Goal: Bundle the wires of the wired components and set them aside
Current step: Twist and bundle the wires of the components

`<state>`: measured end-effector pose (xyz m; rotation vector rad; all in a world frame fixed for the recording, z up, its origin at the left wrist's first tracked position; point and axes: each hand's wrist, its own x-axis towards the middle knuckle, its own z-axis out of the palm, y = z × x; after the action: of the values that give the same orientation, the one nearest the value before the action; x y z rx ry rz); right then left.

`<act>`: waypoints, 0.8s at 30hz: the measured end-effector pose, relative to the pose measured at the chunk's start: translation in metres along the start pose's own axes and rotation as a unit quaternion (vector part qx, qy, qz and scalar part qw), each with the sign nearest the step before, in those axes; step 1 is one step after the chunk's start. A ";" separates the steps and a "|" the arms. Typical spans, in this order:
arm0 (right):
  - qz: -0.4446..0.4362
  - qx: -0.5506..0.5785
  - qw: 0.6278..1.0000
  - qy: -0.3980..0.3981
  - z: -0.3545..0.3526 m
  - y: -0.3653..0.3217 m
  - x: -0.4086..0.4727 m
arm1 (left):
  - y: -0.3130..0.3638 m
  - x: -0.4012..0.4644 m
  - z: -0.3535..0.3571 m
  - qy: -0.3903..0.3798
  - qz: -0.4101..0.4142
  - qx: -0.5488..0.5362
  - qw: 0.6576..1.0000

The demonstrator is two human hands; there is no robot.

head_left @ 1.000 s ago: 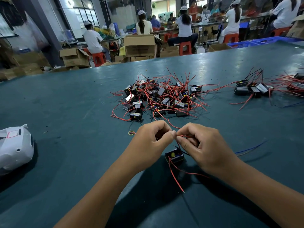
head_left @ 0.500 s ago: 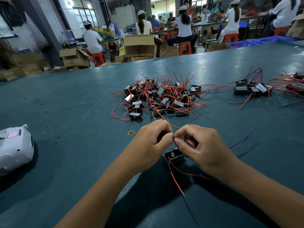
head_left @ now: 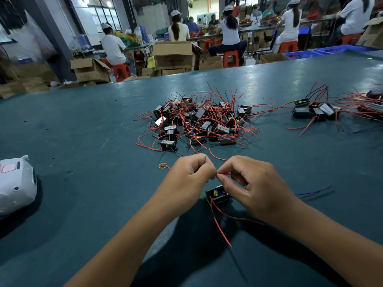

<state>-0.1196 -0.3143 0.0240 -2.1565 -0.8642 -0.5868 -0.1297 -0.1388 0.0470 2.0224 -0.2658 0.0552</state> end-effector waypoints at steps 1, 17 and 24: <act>0.001 0.004 1.000 0.001 0.000 0.001 0.000 | 0.000 0.001 -0.002 -0.001 0.008 -0.003 1.000; -0.049 -0.028 0.998 0.008 -0.002 0.000 -0.001 | -0.001 -0.002 -0.009 -0.016 0.038 0.041 0.998; -0.057 -0.026 0.998 0.009 -0.002 0.001 -0.001 | 0.000 -0.001 -0.007 -0.046 0.019 0.020 0.999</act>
<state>-0.1202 -0.3166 0.0240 -2.1543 -0.9777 -0.6915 -0.1301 -0.1324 0.0495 2.0616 -0.3646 -0.0086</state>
